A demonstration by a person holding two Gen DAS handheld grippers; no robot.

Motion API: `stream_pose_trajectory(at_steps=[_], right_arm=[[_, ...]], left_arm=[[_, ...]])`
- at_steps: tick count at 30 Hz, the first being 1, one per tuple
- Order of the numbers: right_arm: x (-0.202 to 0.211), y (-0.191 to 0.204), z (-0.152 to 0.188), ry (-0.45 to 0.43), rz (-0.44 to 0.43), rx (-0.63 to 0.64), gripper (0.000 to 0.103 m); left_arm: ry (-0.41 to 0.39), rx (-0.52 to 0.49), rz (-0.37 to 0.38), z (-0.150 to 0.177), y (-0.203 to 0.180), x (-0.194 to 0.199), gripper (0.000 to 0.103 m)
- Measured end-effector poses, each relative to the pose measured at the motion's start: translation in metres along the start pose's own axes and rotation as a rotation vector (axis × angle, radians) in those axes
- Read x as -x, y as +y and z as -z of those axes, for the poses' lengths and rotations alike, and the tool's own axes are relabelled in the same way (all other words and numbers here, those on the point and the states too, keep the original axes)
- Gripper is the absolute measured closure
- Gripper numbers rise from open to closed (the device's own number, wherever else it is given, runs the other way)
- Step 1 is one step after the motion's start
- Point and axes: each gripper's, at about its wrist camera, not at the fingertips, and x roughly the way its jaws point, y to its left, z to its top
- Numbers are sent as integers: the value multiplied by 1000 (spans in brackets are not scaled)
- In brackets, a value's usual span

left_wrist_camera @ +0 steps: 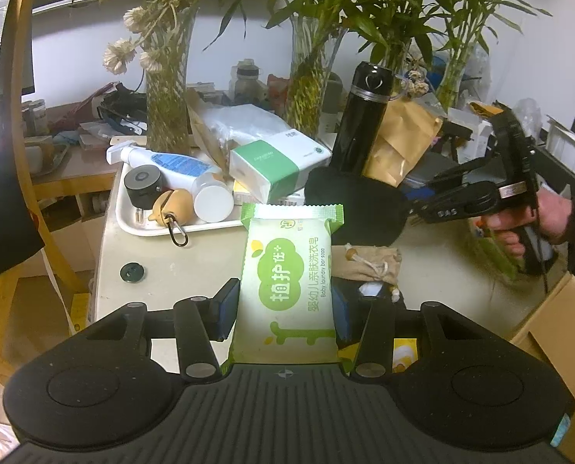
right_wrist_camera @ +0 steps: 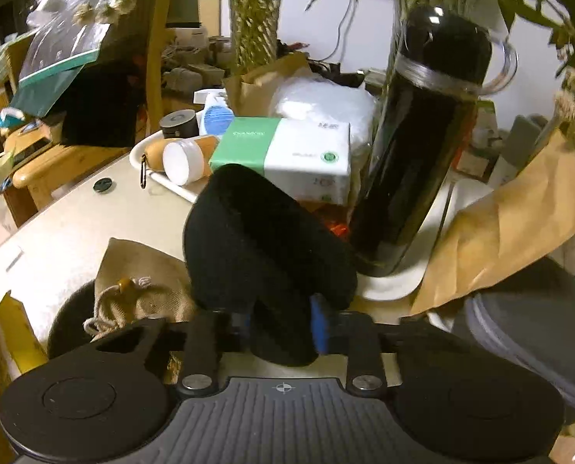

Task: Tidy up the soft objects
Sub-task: 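Close the right tool on the black foam pad and lift it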

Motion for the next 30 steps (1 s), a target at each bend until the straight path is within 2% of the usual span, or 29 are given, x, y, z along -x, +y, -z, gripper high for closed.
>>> stream_pose_trajectory(at_steps=[2, 5, 13, 19, 24, 30], right_arm=[[10, 2, -3, -12, 25, 35, 87], [29, 3, -6, -26, 64, 70, 90], [67, 1, 6, 4, 150, 63, 92], [68, 5, 23, 76, 83, -10, 91], [56, -7, 36, 117, 4, -118, 87], [53, -10, 40, 110, -27, -154, 90]], left_arm=[[-2, 1, 4, -1, 0, 0, 56], [-7, 1, 6, -1, -1, 1, 56], [-14, 1, -2, 0, -1, 3, 56], [-18, -3, 1, -1, -3, 3, 56], [-20, -8, -4, -1, -5, 2, 56], [-32, 4, 16, -2, -4, 6, 56]])
